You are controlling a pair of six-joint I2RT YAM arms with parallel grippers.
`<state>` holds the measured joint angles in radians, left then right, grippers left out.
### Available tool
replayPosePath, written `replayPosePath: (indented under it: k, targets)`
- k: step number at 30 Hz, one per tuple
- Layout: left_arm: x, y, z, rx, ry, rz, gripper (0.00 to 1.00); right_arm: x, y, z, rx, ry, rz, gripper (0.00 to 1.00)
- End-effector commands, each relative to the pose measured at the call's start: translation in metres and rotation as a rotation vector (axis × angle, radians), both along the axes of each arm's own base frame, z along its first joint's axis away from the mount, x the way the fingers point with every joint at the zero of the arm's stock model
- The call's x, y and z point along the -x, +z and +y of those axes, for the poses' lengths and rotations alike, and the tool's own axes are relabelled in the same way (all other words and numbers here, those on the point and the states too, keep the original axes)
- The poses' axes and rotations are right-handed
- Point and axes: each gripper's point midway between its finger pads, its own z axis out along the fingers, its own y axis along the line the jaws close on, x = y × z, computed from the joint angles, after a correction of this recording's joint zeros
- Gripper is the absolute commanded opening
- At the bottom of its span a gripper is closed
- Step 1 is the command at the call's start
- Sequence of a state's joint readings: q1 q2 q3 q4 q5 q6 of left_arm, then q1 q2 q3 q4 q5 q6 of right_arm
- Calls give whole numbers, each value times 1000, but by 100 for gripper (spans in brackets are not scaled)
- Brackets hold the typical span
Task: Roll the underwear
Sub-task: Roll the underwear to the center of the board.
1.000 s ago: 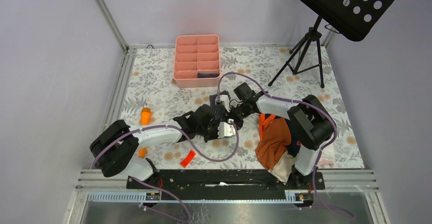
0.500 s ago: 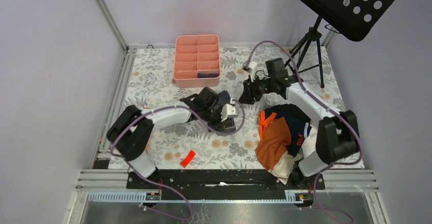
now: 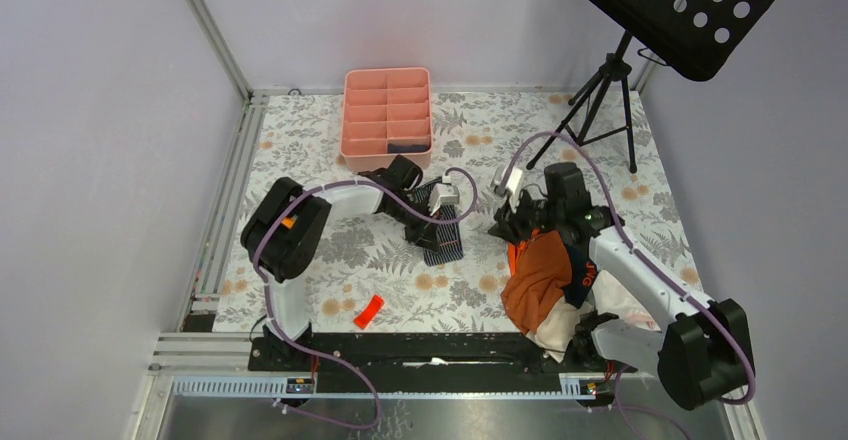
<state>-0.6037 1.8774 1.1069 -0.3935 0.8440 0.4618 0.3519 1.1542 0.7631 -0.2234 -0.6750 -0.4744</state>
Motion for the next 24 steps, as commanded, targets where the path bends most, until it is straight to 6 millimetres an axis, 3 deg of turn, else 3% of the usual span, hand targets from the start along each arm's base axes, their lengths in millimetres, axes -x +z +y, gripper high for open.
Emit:
replayPosePath:
  k: [1, 7, 13, 18, 24]
  targets:
    - [6, -14, 3, -53, 30, 116, 0, 17, -27, 3, 142, 205, -211, 46]
    - [9, -30, 5, -107, 80, 227, 5, 47, -53, 38, 232, 492, -387, 40]
    - [-3, -39, 4, -156, 73, 245, 7, 61, -78, 67, 285, 674, -527, 46]
    - [-11, -44, 6, -170, 98, 272, 8, 50, -86, 80, 313, 684, -568, 47]
    - [-13, -46, 6, -173, 103, 283, 8, 46, -96, 82, 347, 701, -601, 48]
